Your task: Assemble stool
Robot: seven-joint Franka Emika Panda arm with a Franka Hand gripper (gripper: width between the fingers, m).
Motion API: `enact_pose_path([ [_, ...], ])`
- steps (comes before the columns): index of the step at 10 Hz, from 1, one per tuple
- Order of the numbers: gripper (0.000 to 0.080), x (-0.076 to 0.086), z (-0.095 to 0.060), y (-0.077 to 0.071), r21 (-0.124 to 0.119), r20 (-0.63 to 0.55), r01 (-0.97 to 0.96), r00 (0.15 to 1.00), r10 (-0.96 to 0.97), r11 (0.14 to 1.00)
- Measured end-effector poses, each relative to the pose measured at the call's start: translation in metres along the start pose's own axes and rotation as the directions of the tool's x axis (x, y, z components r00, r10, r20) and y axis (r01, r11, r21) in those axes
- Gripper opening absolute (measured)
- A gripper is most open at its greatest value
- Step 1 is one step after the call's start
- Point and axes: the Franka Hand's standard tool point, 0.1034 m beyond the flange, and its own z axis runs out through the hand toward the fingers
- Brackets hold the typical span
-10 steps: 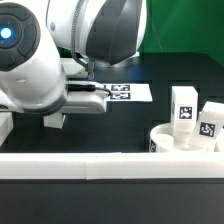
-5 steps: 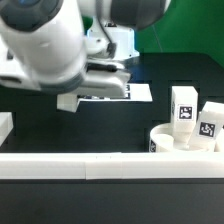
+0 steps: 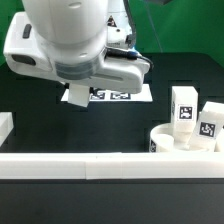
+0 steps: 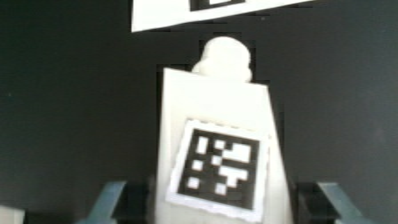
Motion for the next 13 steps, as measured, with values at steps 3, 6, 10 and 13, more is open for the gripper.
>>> enact_pose_path([
  [3,0.0325,-0.007,-0.031,-0.025,0.045,-0.228,0.014,0.974,-0.003,0.999],
  [6,0.0325,-0.006,-0.044,-0.032,0.064,-0.450,0.032,0.893,0.000,0.997],
  [10,0.0325,-0.005,-0.068,-0.049,0.075,-0.711,0.065,0.703,0.007,0.995],
  [13,0.0325,0.000,-0.070,-0.053,0.051,-0.834,0.065,0.551,0.006,0.997],
])
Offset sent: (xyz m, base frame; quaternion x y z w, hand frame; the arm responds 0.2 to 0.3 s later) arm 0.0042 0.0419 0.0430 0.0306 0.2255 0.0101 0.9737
